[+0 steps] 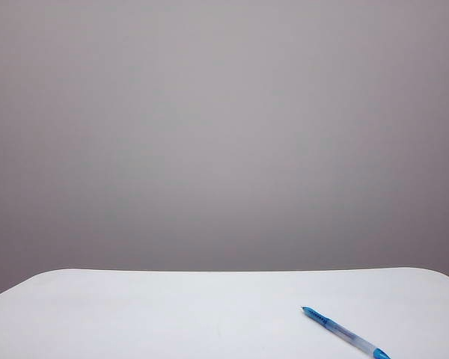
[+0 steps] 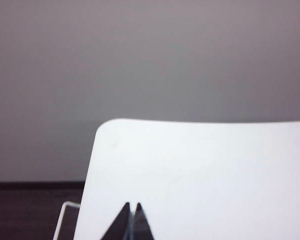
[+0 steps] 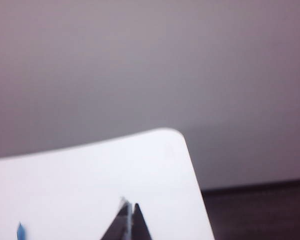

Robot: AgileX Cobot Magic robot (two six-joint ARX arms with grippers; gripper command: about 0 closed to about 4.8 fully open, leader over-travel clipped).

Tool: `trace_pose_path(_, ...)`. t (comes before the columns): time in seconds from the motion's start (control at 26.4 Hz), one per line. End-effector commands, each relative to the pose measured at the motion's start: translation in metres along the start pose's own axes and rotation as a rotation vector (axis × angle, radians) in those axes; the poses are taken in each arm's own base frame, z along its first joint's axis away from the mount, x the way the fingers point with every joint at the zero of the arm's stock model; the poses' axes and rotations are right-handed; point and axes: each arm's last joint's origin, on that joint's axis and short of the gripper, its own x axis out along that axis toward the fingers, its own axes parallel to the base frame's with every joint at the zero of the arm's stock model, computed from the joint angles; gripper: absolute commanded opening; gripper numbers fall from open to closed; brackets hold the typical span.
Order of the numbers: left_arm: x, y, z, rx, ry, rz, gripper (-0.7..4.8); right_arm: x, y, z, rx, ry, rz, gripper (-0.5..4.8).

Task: Pick up the pen and remove the cap.

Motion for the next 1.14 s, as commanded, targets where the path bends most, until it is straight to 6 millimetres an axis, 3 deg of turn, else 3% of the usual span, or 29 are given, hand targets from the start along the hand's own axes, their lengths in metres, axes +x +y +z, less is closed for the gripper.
trace_pose_path(0.04, -0.0004, 0.0002, -0.0029, 0.002, 0.039, 0.002, -0.01, 0.0002, -0.0013, -0.0092, -0.015, 0.080, -0.013, -0.06)
trace_pose_path(0.49, -0.0003, 0.0001, -0.0040, 0.020, 0.052, -0.002, -0.01, 0.0004, -0.0010, -0.0091, -0.013, 0.078, -0.004, -0.06)
trace_pose_path(0.61, -0.0004, -0.0011, -0.0041, -0.098, 0.055, -0.035, -0.02, 0.0004, -0.0010, -0.0089, -0.013, 0.077, -0.005, -0.06)
trace_pose_path(1.14, -0.0004, -0.0012, -0.0041, -0.095, 0.055, -0.038, -0.02, 0.0004, -0.0010, -0.0089, -0.013, 0.077, -0.004, -0.06)
